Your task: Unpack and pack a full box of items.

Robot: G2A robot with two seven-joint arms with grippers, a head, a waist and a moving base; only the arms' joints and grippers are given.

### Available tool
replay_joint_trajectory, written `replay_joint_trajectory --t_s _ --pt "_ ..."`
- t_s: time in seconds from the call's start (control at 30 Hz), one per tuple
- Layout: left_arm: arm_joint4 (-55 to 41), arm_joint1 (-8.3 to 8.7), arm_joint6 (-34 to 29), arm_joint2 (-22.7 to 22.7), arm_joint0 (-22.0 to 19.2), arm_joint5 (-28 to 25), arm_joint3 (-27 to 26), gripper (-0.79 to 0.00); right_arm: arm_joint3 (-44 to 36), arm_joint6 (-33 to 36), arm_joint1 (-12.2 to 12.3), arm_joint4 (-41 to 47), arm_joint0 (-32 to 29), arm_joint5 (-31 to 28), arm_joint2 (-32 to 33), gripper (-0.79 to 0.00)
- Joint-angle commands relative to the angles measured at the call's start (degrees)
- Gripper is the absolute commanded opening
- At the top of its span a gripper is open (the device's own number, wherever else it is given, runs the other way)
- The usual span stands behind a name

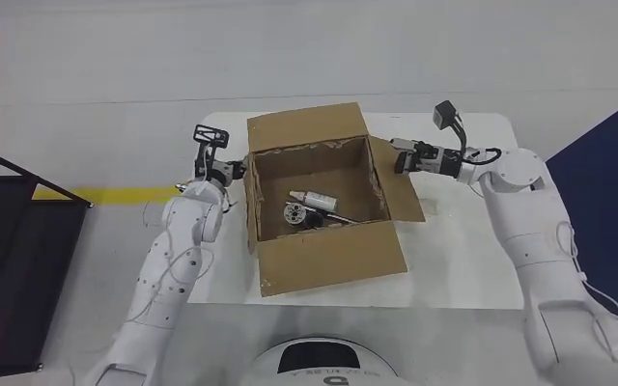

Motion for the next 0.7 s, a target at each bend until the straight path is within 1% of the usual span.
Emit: replay_joint_trajectory --t_s 0.0,0.23,0.43,0.57,0.67 --pt "0.1 -0.24 -0.1 1.1 -1.0 0.4 0.4 0.000 -0.1 0.5 0.2 0.4 -0.6 0.0 0.3 0.000" --pt "0.1 -1.45 0.3 5.1 -6.7 2.0 4.5 0.000 -1.8 2.4 1.1 1.2 -3.4 0.4 1.9 0.000" --pt "-0.5 -2.47 0.9 7.6 -11.0 3.5 8.3 0.000 -5.0 0.8 2.1 1.7 -6.5 0.0 5.1 0.000" --pt "-2.5 -2.80 1.6 6.9 -12.1 4.6 9.2 0.000 -9.8 -2.0 2.8 2.5 -9.0 -2.8 8.6 0.000" --pt "-4.2 -2.46 1.7 4.0 -11.2 4.9 8.3 0.000 -15.0 -4.5 3.0 3.8 -10.1 -6.0 10.3 0.000"
